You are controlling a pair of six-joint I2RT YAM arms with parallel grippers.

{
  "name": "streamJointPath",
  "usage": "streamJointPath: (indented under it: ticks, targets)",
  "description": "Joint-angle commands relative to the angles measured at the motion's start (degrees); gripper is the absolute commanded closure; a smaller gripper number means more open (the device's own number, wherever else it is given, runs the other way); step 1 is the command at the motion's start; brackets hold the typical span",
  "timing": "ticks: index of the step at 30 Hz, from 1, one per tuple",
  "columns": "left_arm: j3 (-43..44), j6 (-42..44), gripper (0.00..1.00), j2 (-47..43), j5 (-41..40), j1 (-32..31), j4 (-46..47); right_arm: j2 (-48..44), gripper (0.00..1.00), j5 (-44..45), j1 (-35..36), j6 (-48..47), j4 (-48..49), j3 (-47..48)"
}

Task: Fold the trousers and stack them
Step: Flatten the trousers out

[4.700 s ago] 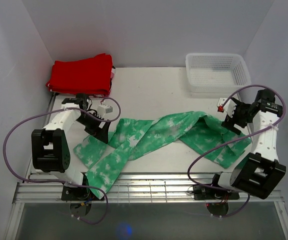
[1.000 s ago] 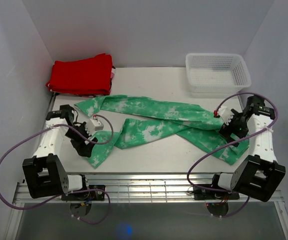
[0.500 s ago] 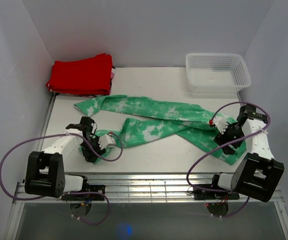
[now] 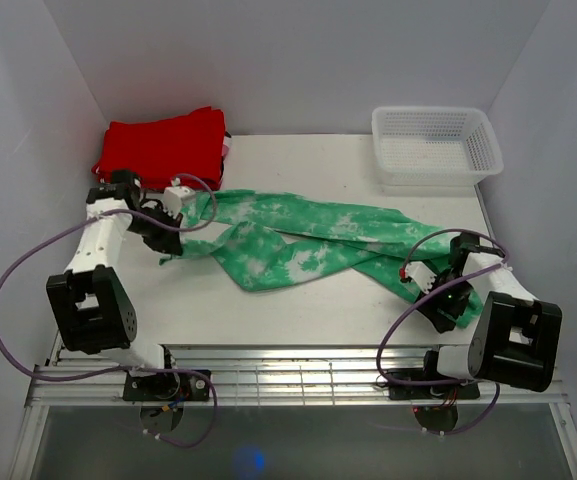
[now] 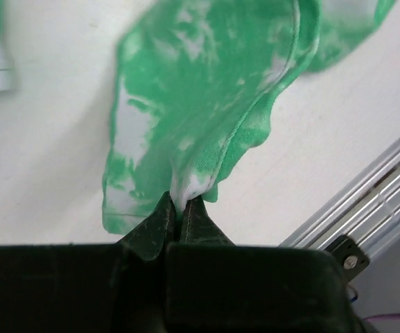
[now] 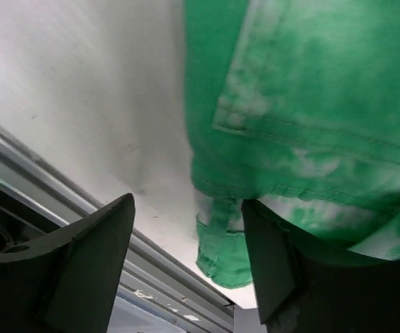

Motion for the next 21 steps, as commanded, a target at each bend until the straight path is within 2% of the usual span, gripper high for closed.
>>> streamJointPath:
  ticks: [1,2,4,5,6,8,9,12,16,18,21]
  targets:
    - [7.44,-6.17,1.0,3.93,11.87,6.08,-9.59,3.19,0.32,2.51,0.28,2.31,10.76,-0.95]
    - [10.41,-6.61,1.0,4.99,12.83,7.57,-11.6,3.29,0.44,3.13,0.28,2.31,12.01,-1.21]
    - [13.16,-9.93,1.0,7.71,14.68,12.57,-12.59,3.11,0.63,3.66,0.19,1.18,13.86,-1.74]
    - [14.47,-10.83,1.0,8.77,15.47,14.68,-13.37,2.68,0.83,5.23,0.1,0.65,13.86,-1.74]
    - [17.79,-11.44,1.0,9.91,16.26,19.31,-15.56,1.98,0.92,5.85,0.02,0.12,13.6,-1.92]
    - [20.63,-15.39,1.0,12.81,18.03,24.52,-15.76,-1.62,0.92,5.95,-1.03,-3.54,11.77,-2.18]
    - [23.51,-16.01,1.0,13.43,18.55,29.94,-15.76,-3.37,0.92,5.68,-1.65,-5.49,10.62,-2.18]
    - [29.23,-16.63,1.0,15.89,17.68,37.17,-15.84,-9.97,0.92,4.72,-4.98,-14.98,5.72,-1.31]
    - [35.22,-16.99,1.0,19.75,15.05,41.94,-15.67,-14.38,0.92,2.52,-10.87,-26.23,0.78,1.5]
    - [36.81,-16.9,1.0,21.51,12.85,43.0,-15.41,-12.29,0.92,1.73,-14.21,-30.09,-2.03,4.92]
    - [36.82,-15.76,1.0,23.36,11.17,43.0,-15.58,-8.24,0.92,0.41,-17.21,-31.17,-4.41,10.01]
